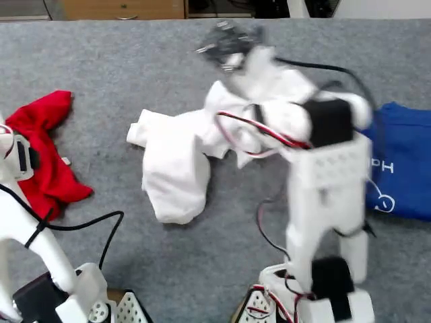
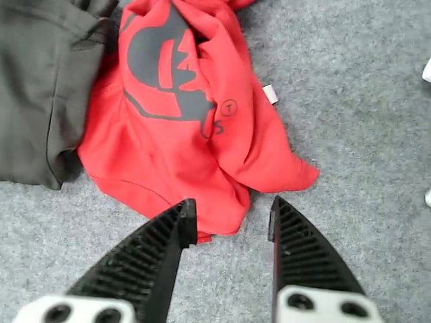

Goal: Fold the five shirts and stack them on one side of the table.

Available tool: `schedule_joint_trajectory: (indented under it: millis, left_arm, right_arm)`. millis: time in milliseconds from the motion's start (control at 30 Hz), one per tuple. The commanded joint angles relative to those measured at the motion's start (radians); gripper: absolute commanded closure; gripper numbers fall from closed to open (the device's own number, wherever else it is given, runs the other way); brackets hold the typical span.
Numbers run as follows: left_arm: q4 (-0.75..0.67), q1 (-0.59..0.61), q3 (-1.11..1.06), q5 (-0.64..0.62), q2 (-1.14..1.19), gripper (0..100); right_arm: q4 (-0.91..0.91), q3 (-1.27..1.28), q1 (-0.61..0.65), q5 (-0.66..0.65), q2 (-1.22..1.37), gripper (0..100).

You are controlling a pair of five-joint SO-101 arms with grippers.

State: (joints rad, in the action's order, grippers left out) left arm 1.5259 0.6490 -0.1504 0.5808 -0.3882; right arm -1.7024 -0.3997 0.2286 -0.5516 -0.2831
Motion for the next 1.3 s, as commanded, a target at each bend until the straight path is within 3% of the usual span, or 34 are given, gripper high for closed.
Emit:
schedule_joint_trajectory:
  millis: [0, 200, 333, 633, 1033, 1267]
  left_arm:
    - [0.000, -0.086, 0.006, 0.003, -0.033, 81]
    - [0.123, -0.341, 0.006, -0.002, -0.031, 81]
    - [0.204, -0.562, 0.003, -0.115, -0.022, 81]
    - [0.041, -0.985, -0.247, -0.336, -0.022, 78]
    - [-0.290, -1.088, -0.470, -0.390, -0.001, 74]
    - [-0.347, -1.086, -0.428, -0.390, 0.248, 75]
  right_arm:
    - [0.046, -0.042, -0.093, -0.037, -0.091, 99.7]
    - [0.049, 0.018, -0.159, -0.037, -0.094, 99.7]
    - [0.049, 0.097, -0.183, -0.037, -0.104, 99.7]
    - [0.040, 0.139, -0.185, -0.029, -0.104, 99.7]
    - [0.005, 0.140, -0.185, -0.031, -0.104, 99.7]
    - [0.005, 0.140, -0.185, -0.032, -0.104, 99.7]
